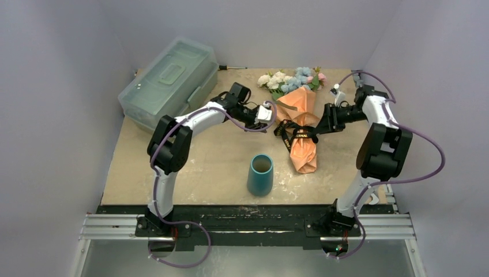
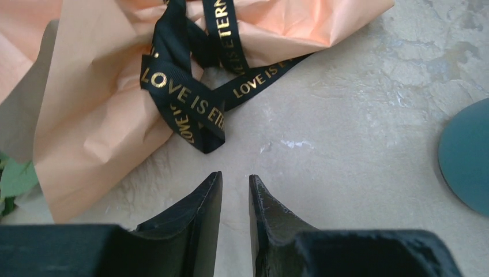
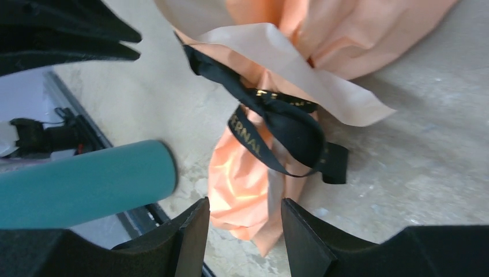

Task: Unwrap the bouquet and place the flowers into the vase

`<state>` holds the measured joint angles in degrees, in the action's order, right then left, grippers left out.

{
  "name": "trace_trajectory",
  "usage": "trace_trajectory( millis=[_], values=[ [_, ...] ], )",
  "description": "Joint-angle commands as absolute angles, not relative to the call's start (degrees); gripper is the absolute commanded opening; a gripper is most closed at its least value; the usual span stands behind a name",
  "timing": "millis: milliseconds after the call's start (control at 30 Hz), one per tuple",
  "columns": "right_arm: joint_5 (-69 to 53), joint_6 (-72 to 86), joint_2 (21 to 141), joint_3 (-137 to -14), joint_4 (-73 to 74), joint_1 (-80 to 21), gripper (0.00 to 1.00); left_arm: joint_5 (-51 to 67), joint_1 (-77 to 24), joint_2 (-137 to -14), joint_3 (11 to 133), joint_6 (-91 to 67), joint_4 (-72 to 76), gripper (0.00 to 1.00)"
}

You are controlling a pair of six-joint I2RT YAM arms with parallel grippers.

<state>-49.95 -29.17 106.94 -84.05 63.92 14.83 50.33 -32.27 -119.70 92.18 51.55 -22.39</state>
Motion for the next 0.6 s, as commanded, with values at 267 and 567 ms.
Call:
trace_trajectory(
  millis=[267,567],
  values=[
    [-38.5,-19.6,106.6,-83.5,51.4,13.8,0.57,55.6,-35.6,-122.4,97.1,64.3,-25.7,0.25],
    [-46.5,-15.8,109.0,-80.9,45.7,6.5,0.54,55.1,-36.0,-122.0,95.2,63.3,-23.5,0.31]
  ],
)
